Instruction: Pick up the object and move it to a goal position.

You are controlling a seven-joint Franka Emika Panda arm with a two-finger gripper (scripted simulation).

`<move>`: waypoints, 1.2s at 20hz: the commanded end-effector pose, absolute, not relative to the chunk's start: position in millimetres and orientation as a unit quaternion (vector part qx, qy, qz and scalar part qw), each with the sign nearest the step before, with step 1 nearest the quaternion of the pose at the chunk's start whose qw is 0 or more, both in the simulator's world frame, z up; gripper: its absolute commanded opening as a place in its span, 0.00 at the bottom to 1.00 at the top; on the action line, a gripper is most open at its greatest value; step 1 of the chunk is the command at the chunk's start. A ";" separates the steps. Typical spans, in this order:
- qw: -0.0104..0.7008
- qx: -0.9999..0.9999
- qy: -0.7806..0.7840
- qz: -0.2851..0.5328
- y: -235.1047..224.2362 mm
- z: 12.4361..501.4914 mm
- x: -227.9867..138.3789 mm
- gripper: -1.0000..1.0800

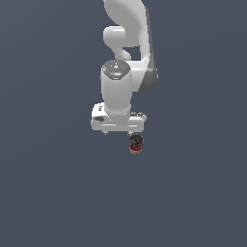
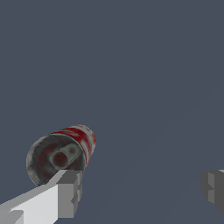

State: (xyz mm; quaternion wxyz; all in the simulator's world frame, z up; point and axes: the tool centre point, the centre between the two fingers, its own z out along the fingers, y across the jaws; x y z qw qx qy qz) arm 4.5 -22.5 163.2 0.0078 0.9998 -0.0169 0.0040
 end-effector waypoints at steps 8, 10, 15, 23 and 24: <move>0.006 1.000 0.007 0.007 -10.9 165.0 10.0 0.96; 0.005 1.000 0.012 0.009 -7.8 165.8 11.7 0.96; 0.005 1.000 0.013 0.009 -6.9 166.4 12.5 0.96; 0.005 0.999 0.051 0.007 3.1 160.3 10.7 0.96; 0.005 0.998 0.059 0.007 5.4 158.9 10.2 0.96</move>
